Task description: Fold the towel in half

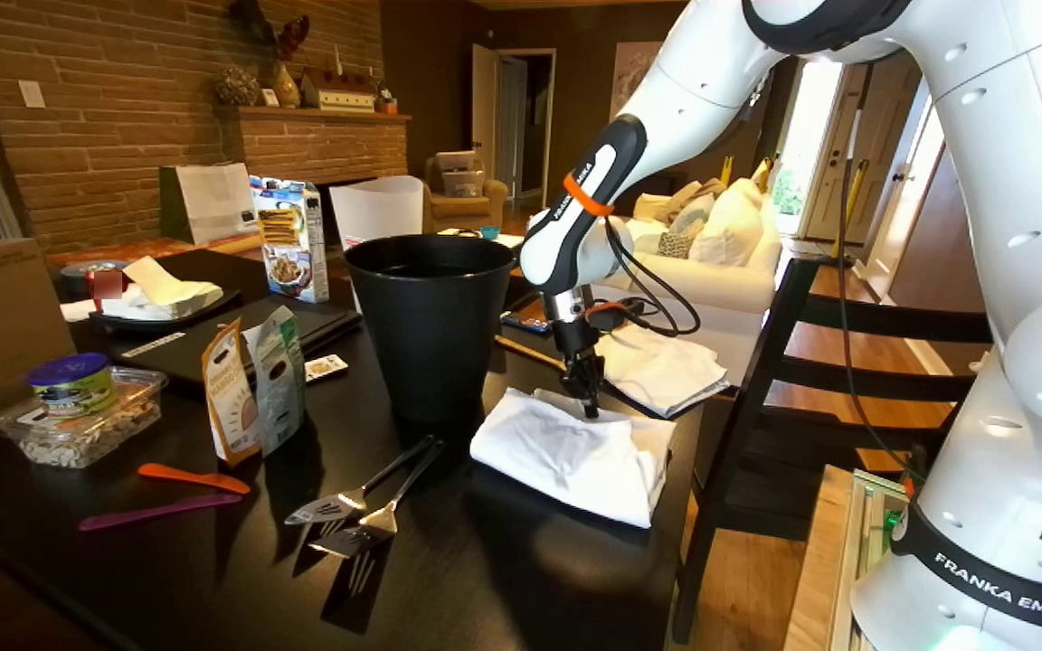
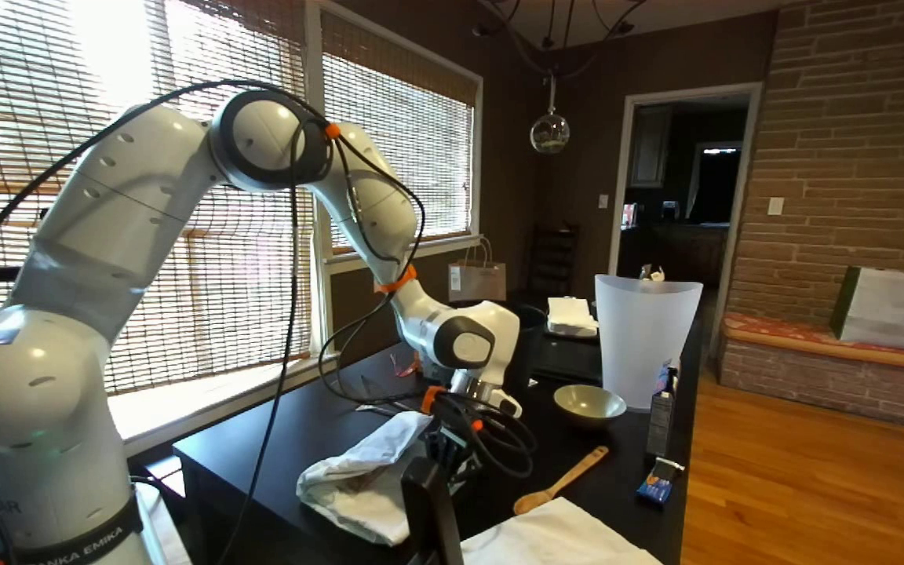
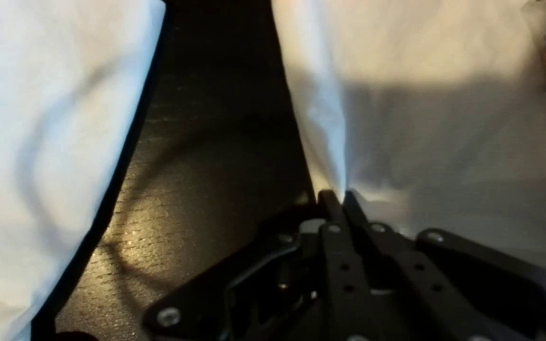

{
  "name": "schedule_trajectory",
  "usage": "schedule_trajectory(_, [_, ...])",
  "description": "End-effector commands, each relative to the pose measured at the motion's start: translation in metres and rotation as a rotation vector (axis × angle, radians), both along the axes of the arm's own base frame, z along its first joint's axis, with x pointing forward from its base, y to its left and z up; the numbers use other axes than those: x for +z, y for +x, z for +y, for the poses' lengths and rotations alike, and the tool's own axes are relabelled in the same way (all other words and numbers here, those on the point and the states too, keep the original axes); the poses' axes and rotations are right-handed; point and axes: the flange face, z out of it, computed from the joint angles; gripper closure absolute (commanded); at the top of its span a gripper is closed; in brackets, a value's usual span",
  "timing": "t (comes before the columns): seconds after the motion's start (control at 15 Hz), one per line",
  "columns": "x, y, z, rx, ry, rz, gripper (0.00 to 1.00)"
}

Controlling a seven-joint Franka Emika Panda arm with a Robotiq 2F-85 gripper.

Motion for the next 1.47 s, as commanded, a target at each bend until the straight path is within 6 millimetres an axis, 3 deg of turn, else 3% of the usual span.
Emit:
schedule_trajectory(0.0, [0.012,0.006,-0.003,-0.015,-0.014,0.017,0.96])
schedule_trajectory(0.53, [0.056,0.010,0.014,0.071,-0.049,-0.036,0.96])
schedule_trajectory(1.07, [0.101,-0.019,0.046,0.130,-0.038,-0.067,0.95])
schedule_trajectory(1.4, [0.104,-0.038,0.076,0.186,0.013,0.000,0.96])
